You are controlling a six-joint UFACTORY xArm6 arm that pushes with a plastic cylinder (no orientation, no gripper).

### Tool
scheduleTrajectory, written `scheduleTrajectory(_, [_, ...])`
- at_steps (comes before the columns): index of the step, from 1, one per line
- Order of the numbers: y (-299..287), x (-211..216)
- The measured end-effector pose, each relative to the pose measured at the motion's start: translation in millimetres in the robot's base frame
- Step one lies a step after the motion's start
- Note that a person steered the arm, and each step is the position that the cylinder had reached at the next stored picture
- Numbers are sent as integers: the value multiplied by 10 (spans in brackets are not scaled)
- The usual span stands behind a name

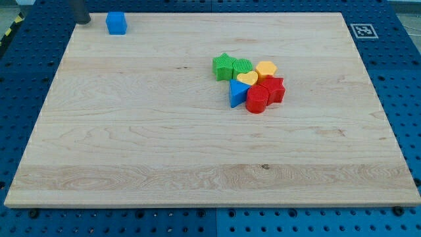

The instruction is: Move the blue cube towards the green star

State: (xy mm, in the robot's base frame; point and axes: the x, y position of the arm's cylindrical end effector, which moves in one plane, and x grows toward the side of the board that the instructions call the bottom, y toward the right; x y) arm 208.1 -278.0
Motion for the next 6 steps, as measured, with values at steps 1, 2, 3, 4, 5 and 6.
scheduleTrajectory(1, [348, -37])
scheduleTrajectory(2, [630, -36])
scheduleTrajectory(3, [630, -36])
scheduleTrajectory(4, [893, 6])
scheduleTrajectory(5, [1208, 144])
scheduleTrajectory(6, [1427, 262])
